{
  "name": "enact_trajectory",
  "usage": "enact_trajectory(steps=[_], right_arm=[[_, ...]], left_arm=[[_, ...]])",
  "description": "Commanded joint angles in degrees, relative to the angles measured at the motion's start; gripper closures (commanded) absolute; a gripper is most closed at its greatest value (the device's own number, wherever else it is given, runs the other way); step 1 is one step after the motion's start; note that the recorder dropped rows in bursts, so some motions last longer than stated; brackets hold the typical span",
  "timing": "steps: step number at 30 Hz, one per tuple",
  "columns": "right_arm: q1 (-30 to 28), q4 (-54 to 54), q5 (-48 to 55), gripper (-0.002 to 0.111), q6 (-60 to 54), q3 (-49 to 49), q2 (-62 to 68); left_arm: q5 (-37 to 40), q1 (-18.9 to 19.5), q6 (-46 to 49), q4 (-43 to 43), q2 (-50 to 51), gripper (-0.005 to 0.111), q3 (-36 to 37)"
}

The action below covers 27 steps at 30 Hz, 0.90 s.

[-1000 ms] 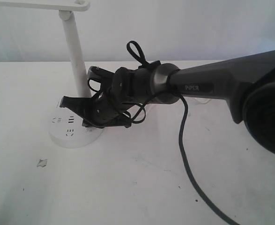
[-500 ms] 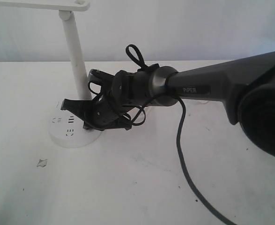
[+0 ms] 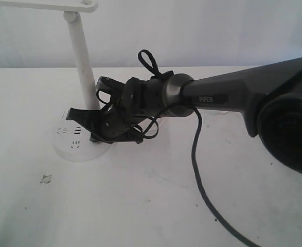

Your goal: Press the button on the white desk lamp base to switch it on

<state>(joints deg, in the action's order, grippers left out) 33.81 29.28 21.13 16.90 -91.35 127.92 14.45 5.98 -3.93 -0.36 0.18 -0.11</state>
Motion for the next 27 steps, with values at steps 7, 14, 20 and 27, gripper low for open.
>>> enact_trajectory(steps=[7, 14, 20, 27], right_arm=[[0.53, -4.57, 5.76, 0.108, -0.19, 0.81, 2.47], [0.53, -3.83, 2.22, 0.108, -0.10, 0.81, 0.64], [0.65, -1.28, 1.13, 0.108, -0.10, 0.70, -0.28], [0.65, -0.52, -0.80, 0.108, -0.10, 0.70, -1.15]], left_arm=[[0.10, -0.47, -0.07, -0.13, -0.18, 0.107, 0.11], [0.10, -0.47, -0.07, -0.13, -0.18, 0.107, 0.11], [0.10, -0.47, -0.07, -0.13, -0.18, 0.107, 0.11], [0.10, -0.47, -0.07, -0.13, -0.18, 0.107, 0.11]])
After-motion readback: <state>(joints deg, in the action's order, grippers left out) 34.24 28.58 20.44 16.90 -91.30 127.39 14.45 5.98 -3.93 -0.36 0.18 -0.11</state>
